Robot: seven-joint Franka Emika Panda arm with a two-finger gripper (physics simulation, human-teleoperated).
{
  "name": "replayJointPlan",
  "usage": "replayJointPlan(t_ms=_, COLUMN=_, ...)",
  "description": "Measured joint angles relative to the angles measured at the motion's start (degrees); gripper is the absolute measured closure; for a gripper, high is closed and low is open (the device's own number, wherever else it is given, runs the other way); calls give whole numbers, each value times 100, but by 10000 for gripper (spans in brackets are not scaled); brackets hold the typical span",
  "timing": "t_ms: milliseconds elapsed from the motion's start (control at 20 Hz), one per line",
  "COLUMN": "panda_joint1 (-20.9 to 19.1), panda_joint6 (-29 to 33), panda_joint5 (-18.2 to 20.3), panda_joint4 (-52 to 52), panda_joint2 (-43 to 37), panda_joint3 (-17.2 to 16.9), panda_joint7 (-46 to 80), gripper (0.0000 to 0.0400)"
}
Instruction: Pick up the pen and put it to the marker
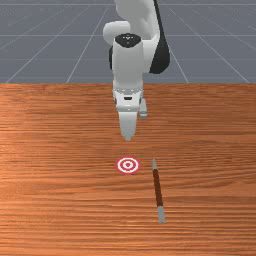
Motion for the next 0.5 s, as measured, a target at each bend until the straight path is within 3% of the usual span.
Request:
replayJointPlan(t_ms=50, panda_joint1=0, panda_joint6=0, panda_joint5=0, panda_joint4=0, panda_joint2=0, panda_joint3=0, panda_joint7=0, gripper=157)
replayJointPlan(t_ms=100, panda_joint1=0, panda_joint6=0, panda_joint5=0, panda_joint4=0, panda_joint2=0, panda_joint3=0, panda_joint7=0, gripper=252)
replayJointPlan(t_ms=150, panda_joint1=0, panda_joint6=0, panda_joint5=0, panda_joint4=0, panda_joint2=0, panda_joint3=0, panda_joint7=0, gripper=310)
replayJointPlan(t_ms=250, panda_joint1=0, panda_joint6=0, panda_joint5=0, panda_joint4=0, panda_joint2=0, panda_joint3=0, panda_joint7=0, gripper=367)
replayJointPlan(t_ms=300, panda_joint1=-175, panda_joint6=-7, panda_joint5=-34, panda_joint4=19, panda_joint2=11, panda_joint3=103, panda_joint7=-896, gripper=380)
replayJointPlan(t_ms=450, panda_joint1=-201, panda_joint6=-2036, panda_joint5=-12, panda_joint4=1663, panda_joint2=1003, panda_joint3=-78, panda_joint7=-338, gripper=395)
replayJointPlan(t_ms=500, panda_joint1=-203, panda_joint6=-1929, panda_joint5=-14, panda_joint4=1617, panda_joint2=1068, panda_joint3=-81, panda_joint7=-335, gripper=397)
